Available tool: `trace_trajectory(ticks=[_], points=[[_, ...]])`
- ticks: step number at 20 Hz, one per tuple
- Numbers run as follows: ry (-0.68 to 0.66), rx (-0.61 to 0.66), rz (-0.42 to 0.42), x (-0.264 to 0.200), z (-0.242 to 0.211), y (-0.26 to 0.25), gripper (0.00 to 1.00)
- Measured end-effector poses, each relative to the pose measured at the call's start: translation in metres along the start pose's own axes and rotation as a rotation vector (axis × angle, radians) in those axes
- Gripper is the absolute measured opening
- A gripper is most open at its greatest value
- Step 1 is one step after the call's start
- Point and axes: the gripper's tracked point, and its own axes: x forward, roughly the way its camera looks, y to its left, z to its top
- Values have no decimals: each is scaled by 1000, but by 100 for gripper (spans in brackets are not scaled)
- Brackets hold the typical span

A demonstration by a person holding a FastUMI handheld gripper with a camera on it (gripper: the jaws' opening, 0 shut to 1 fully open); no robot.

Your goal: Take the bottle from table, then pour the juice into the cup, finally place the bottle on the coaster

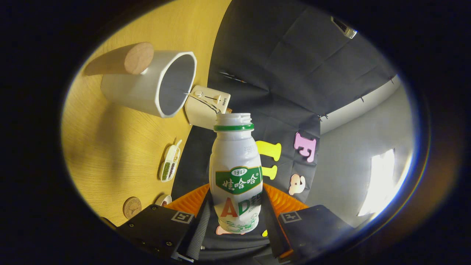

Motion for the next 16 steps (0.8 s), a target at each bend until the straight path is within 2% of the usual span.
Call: trace_trajectory(ticks=[16], points=[[-41,-105,-35,0,5,-6,70]])
